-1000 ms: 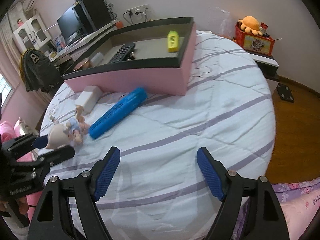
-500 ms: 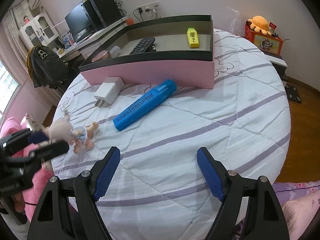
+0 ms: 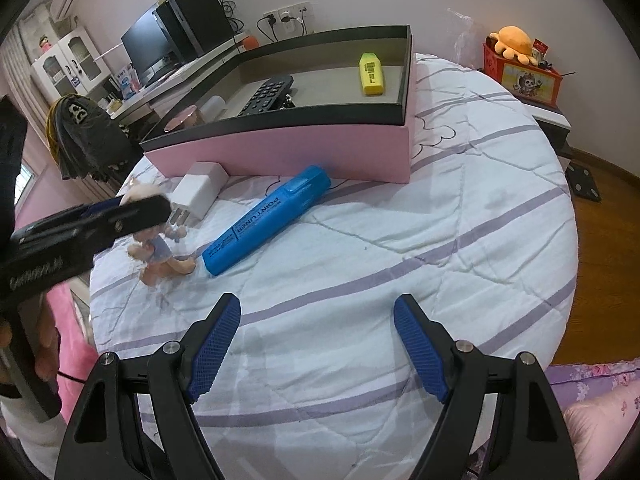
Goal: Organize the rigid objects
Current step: 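Lower the left gripper onto the doll figure and grasp it, then carry the doll into the box beside the jar and release it with the left gripper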
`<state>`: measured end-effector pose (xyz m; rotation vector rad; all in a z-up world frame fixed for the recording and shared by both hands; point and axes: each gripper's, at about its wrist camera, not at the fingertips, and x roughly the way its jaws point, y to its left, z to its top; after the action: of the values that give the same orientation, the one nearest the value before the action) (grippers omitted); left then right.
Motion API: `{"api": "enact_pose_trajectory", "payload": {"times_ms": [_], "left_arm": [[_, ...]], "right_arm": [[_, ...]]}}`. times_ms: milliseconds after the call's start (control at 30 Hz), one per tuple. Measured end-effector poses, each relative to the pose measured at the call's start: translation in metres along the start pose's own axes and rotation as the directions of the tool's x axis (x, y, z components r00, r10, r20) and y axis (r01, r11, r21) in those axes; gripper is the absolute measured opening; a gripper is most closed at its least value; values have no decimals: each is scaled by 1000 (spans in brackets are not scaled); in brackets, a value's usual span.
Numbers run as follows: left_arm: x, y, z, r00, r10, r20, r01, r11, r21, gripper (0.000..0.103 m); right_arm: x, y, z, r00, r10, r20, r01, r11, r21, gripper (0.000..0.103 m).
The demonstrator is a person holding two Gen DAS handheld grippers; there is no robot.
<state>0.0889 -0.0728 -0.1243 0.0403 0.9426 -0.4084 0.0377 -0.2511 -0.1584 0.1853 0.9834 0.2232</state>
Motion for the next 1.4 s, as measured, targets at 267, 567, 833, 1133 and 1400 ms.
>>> {"api": "enact_pose_trajectory", "payload": {"times_ms": [267, 567, 833, 1133, 1400], "left_arm": [[-4, 3, -5, 999, 21, 43, -21, 1000, -10, 80], [12, 1, -17, 998, 58, -6, -58, 998, -18, 73], [24, -4, -19, 997, 68, -28, -68, 998, -3, 47], [7, -2, -26, 1000, 28, 5, -28, 1000, -4, 40], [-16, 1, -31, 999, 18, 42, -18, 1000, -1, 40]], "right_arm": [[2, 0, 2, 1000, -6, -3, 6, 1000, -6, 81], [2, 3, -1, 1000, -17, -5, 17, 1000, -15, 81], [2, 3, -3, 1000, -9, -9, 8, 1000, -24, 81], [1, 4, -3, 1000, -11, -8, 10, 1000, -27, 81], [0, 7, -5, 1000, -21, -12, 21, 999, -30, 81]]}}
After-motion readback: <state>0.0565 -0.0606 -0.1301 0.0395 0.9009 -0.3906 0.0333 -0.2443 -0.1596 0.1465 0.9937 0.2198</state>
